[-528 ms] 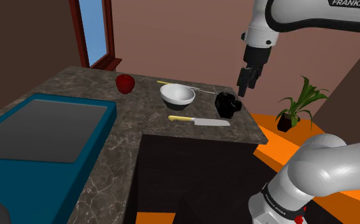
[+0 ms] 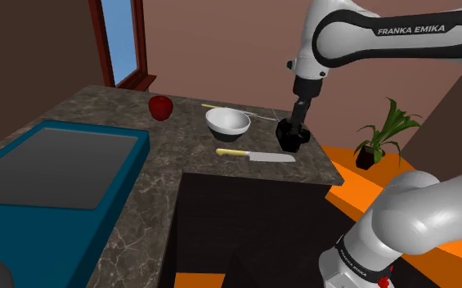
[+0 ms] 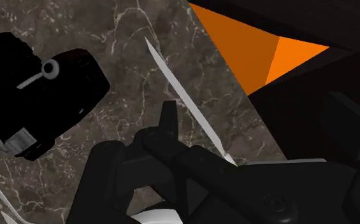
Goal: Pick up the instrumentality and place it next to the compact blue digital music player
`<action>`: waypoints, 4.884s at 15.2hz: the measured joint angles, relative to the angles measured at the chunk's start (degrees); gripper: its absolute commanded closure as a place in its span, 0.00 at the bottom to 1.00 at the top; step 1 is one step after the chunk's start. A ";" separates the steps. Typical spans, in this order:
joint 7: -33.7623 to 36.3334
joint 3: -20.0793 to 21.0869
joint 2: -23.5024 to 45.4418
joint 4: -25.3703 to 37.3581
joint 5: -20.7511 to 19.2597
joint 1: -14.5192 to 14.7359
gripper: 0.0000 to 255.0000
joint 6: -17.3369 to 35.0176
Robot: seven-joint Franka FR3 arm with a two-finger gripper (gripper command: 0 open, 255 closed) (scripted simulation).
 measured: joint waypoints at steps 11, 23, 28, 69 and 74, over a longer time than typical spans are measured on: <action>-22.57 -4.98 20.61 -0.30 -0.53 5.62 0.00 21.58; -27.23 -5.60 28.34 -3.15 -0.09 6.55 0.00 32.27; -27.21 -5.59 28.38 -3.23 -0.09 6.55 1.00 32.41; -28.07 -4.77 17.91 10.90 0.26 6.76 1.00 7.86; -24.06 -1.98 22.95 16.80 1.86 8.84 1.00 6.71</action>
